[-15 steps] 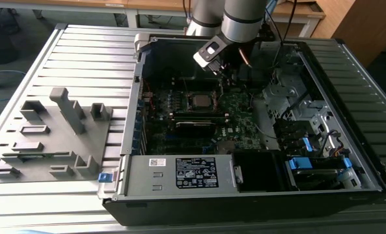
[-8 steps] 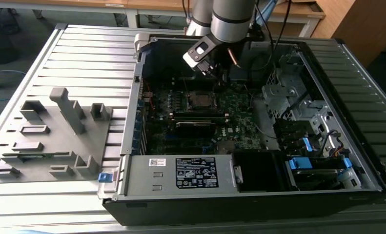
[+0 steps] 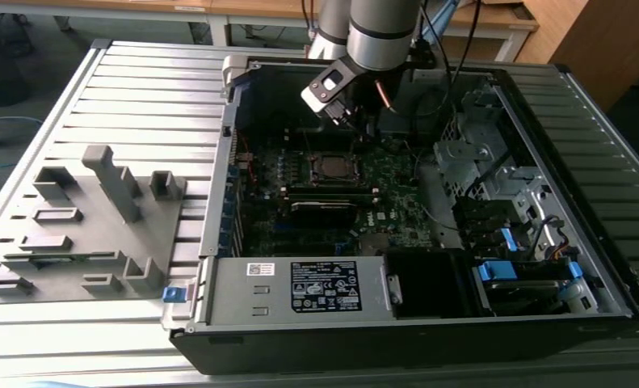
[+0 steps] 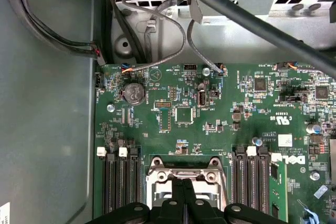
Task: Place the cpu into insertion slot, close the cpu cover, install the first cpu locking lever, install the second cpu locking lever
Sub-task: 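Close the cpu cover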
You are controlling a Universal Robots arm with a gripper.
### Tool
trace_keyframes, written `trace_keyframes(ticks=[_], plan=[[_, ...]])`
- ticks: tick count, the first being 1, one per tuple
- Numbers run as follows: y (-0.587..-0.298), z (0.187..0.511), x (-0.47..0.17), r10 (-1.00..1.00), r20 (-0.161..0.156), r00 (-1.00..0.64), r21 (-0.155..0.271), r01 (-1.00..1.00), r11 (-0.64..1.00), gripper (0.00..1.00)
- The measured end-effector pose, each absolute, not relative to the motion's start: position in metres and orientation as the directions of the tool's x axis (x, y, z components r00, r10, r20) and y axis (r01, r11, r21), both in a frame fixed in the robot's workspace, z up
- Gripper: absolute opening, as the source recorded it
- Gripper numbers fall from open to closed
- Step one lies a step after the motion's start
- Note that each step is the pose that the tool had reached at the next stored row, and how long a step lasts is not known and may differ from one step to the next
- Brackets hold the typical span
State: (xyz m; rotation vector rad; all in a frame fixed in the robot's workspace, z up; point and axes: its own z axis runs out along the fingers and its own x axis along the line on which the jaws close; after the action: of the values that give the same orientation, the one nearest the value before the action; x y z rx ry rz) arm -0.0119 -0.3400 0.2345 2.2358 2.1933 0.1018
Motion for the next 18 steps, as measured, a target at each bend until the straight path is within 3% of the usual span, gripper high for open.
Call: trace_keyframes(ticks=[8, 18], plan=[[-0.3400, 0.2339, -0.0119, 0.999, 0.040, 0.019, 0.021, 1.000, -0.020, 0.11], [-0.3400, 0.2328, -0.0164, 0.999, 0.040, 0.019, 0.020, 1.000, -0.020, 0.11]])
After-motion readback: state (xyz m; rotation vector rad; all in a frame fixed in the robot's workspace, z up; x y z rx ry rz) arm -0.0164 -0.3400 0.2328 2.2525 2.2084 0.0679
